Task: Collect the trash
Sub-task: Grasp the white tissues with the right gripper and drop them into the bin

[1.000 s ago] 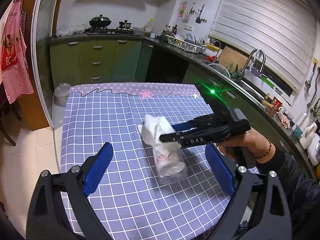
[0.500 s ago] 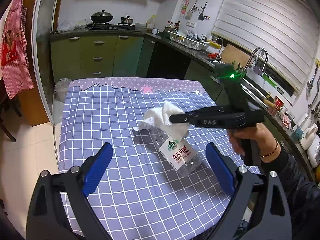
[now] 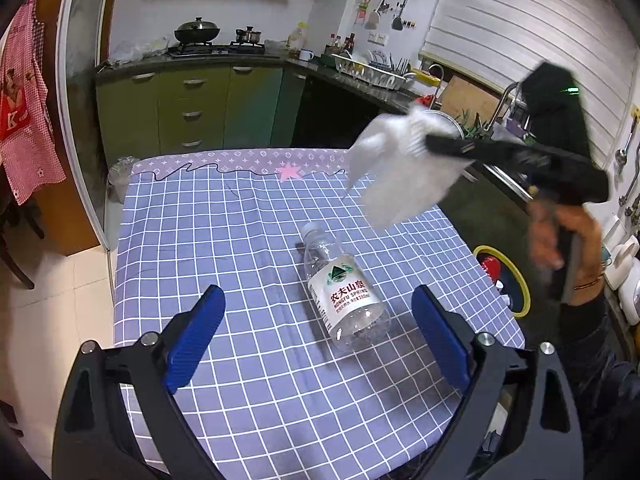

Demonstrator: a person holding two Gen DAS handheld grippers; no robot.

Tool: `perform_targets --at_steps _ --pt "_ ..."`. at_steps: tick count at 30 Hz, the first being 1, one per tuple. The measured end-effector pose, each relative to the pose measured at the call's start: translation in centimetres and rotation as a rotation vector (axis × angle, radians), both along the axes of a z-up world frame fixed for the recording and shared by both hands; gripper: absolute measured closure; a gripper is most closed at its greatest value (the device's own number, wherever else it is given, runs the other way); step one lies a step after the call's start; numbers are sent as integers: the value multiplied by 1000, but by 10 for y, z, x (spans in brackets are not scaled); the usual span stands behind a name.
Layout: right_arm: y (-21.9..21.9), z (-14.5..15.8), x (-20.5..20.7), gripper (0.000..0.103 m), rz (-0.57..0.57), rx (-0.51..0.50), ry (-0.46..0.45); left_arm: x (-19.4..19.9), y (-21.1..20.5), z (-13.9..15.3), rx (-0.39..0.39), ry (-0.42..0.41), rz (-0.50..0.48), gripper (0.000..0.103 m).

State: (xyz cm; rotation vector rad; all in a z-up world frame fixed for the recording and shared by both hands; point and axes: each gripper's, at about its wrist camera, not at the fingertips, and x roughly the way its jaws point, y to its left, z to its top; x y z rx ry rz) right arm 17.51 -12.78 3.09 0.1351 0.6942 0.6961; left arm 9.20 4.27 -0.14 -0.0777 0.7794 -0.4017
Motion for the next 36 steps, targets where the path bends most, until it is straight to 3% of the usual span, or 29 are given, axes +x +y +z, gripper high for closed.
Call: perform_targets --at_steps 7,12,19,24,27,30,33,34,35,36 --pt "-99 27 -59 96 -221 -12 -96 21 -19 -3 -5 -7 -32 11" --pt "-185 18 -94 96 -440 -49 -66 50 -37 1 -56 -70 -57 11" --pt "-293 -24 -123 96 -719 -78 60 97 -61 1 -70 -171 -67 11" --pt "-345 -65 -137 96 -847 -115 164 112 -64 -15 -109 -138 -76 11" --pt "-368 -95 -136 96 -913 -157 236 118 -66 -22 -100 -109 -80 11" --pt "-384 -128 -134 95 -946 -138 313 121 -68 -27 -76 -86 -87 11" --pt "-392 -156 -131 81 -975 -165 386 118 -73 -30 -43 -69 -99 11" --pt "-394 -164 -129 61 -982 -190 408 117 -76 -31 -27 -68 -104 10" --pt "-396 -169 -131 50 -997 -208 409 116 -78 -31 -12 -67 -108 10" --pt "-393 -170 -132 50 -1004 -223 405 115 -78 -31 -1 -66 -109 8"
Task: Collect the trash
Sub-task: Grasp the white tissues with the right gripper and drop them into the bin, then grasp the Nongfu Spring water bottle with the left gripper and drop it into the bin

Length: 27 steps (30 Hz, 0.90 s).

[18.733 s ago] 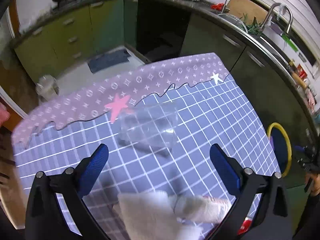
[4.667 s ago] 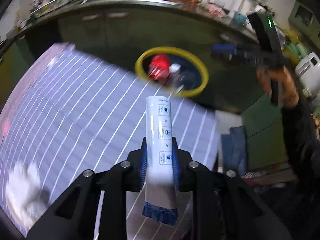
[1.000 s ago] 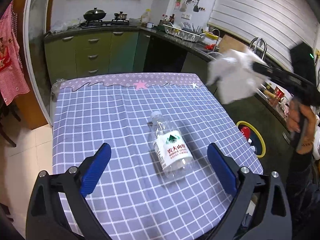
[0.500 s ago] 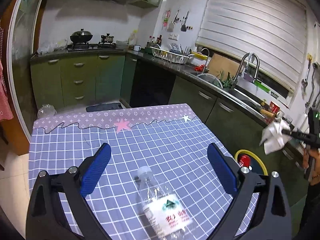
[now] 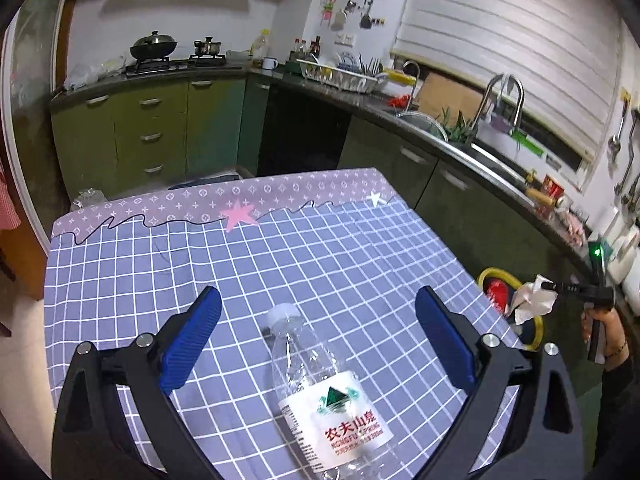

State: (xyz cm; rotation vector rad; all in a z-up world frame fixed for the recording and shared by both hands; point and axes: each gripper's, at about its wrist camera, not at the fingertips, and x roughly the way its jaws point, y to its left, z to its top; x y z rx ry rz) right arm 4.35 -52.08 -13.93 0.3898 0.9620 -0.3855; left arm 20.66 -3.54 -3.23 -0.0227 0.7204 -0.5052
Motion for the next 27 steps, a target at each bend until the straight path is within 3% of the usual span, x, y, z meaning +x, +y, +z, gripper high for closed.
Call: perform_targets --at_steps 4,9,16,22,27 --pt "2 6 -10 49 -2 -3 -39 -4 -7 -4 70 9 2 7" --pt "14 24 -23 44 9 11 -109 -4 -13 -14 100 77 7 7" --pt "43 25 -27 44 78 88 -184 3 -29 -44 193 269 45 7" --pt "53 17 -18 43 143 151 -212 22 -30 -68 300 411 166 7" --pt "63 17 -10 43 205 172 -227 36 -35 -86 326 587 149 7"
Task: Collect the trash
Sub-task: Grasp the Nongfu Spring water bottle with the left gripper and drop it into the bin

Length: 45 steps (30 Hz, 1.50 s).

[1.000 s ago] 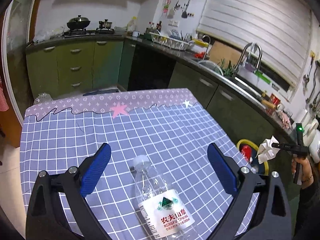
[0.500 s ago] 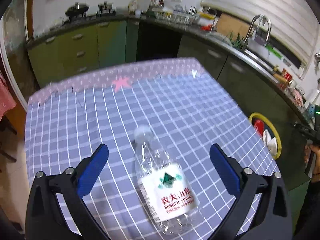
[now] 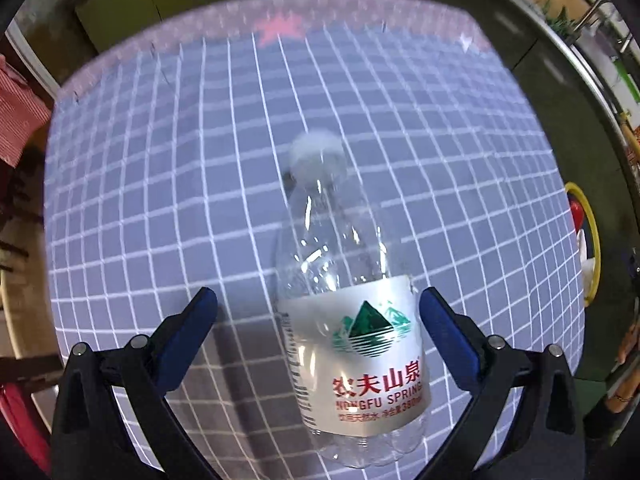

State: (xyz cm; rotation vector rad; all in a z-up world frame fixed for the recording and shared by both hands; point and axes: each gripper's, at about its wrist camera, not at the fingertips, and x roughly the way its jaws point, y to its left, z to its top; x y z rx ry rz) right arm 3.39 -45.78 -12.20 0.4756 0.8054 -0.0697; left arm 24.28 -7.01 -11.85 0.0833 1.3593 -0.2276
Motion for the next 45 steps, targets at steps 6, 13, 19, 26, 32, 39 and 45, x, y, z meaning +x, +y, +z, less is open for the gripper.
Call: perform_targets --at_steps 6,13,19,26,32,39,45 --pt "9 -1 6 42 44 20 -20 7 -1 -10 -3 74 27 7" --pt "13 -6 10 42 64 25 -10 4 -6 -13 0 87 18 19" --pt "13 -9 13 41 68 35 -11 -3 -18 -22 22 107 -7 26" --pt "12 -12 13 41 70 43 -10 -13 -47 -32 64 120 -57 37" --pt "8 -13 11 41 64 45 -8 -24 -64 -30 92 84 -107 38" --pt "8 -12 9 41 62 43 -11 -38 -81 -7 97 23 -164 38" --pt "7 -12 8 41 62 41 -12 -51 -95 12 92 -13 -195 39"
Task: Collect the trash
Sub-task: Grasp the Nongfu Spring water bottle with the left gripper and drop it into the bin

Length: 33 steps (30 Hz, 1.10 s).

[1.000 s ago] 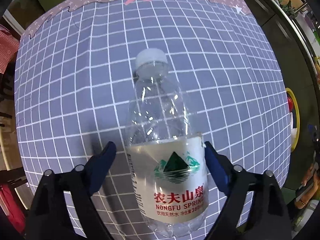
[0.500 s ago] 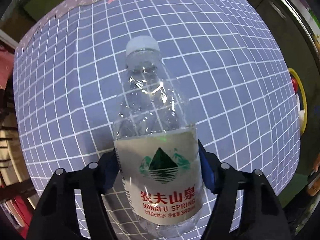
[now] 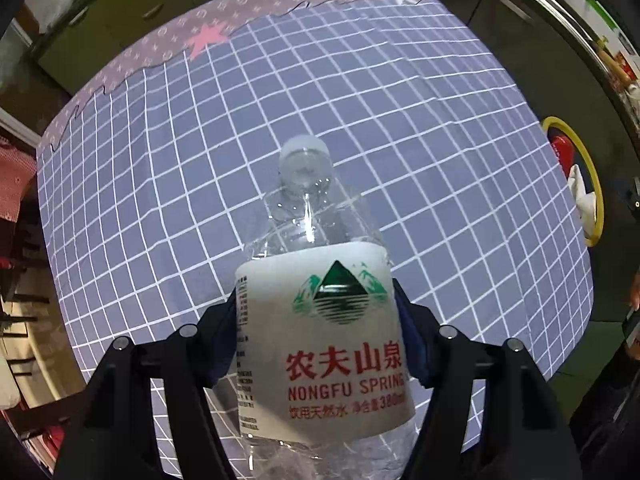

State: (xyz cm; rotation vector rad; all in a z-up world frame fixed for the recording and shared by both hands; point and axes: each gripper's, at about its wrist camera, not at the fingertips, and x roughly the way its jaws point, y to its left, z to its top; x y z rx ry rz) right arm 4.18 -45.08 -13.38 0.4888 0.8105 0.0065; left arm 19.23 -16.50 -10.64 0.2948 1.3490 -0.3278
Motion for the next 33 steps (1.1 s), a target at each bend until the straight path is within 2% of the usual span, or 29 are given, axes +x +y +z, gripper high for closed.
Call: perform_targets --at_steps 7,12,17,21,26,30,33 --pt "-5 1 -6 41 -6 7 -8 -9 -19 20 -20 -20 -18 39" --pt "-7 2 -8 41 -11 8 -8 -7 -5 26 -36 -36 -40 39" --pt "-12 11 -18 41 -31 2 -25 -19 -26 45 -56 -64 -107 39" --pt "-24 25 -40 41 -76 -15 -47 -42 -72 69 -90 -92 -247 39" --pt "-52 35 -86 41 -162 -29 -69 -74 -159 94 -163 -111 -462 39" --pt "-78 36 -119 41 -221 -23 -76 -94 -230 91 -225 -95 -601 39" --pt "-96 36 -138 41 -253 -21 -74 -103 -286 77 -259 -47 -695 39"
